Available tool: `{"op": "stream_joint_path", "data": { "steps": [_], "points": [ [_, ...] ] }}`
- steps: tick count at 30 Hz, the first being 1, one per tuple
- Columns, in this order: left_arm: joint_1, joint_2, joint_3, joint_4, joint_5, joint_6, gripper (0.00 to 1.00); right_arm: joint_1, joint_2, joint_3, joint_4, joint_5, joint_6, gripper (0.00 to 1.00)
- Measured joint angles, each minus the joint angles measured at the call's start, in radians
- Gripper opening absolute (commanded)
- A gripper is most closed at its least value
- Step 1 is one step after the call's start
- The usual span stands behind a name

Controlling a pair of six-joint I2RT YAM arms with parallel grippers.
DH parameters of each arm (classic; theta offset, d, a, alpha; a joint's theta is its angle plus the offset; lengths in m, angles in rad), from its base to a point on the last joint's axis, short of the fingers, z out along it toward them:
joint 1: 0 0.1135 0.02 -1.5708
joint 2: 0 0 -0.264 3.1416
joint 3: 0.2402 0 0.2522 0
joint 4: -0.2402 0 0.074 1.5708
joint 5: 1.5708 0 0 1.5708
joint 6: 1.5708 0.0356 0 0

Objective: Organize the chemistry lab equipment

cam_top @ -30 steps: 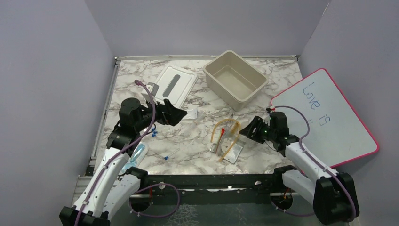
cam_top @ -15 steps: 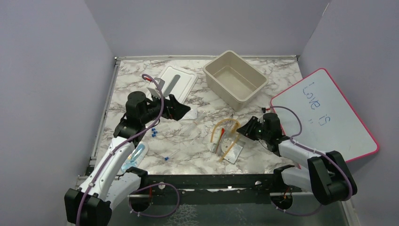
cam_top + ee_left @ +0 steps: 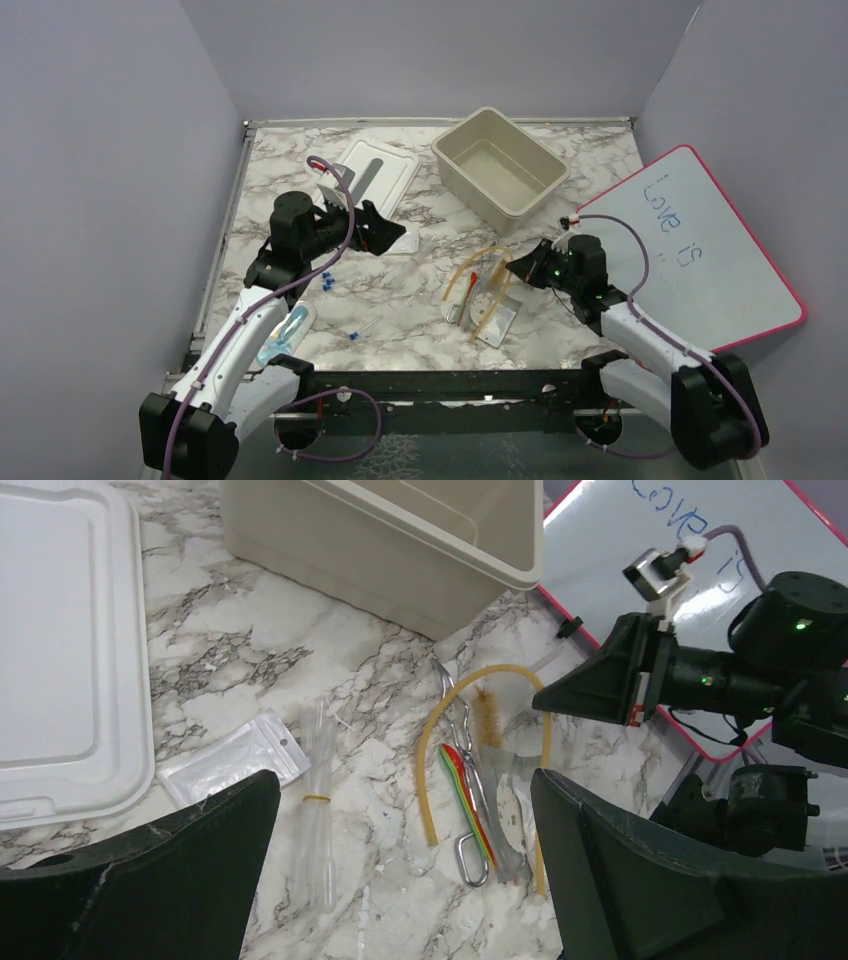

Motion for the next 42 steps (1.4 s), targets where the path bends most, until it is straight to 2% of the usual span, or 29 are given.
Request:
{"op": "stream_joint_path", "data": {
  "steps": [5, 11, 20, 31, 37, 42],
  "points": [
    [0.000, -0.005, 0.000, 0.002, -0.005, 0.008, 0.98, 0.000, -0.201, 0.097, -0.111, -0.015, -0.041, 0.01],
    [0.000, -0.006, 0.001, 0.003, -0.040, 0.010, 0.99, 0.000, -0.214, 0.313, -0.228, -0.070, -0.121, 0.00],
    [0.000, -0.005, 0.063, 0.007, -0.087, 0.022, 0.99, 0.000, -0.024, 0.684, -0.299, -0.082, -0.222, 0.01],
    [0.000, 0.007, 0.083, 0.000, -0.149, 0.063, 0.99, 0.000, 0.283, 0.983, -0.260, 0.067, -0.355, 0.01],
    [0.000, 0.021, 0.083, 0.000, -0.161, 0.073, 0.99, 0.000, 0.397, 1.047, -0.223, 0.146, -0.479, 0.01],
    [0.000, 0.029, 0.083, 0.001, -0.168, 0.077, 0.99, 0.000, 0.461, 1.039, -0.178, 0.149, -0.579, 0.01]
  ]
}}
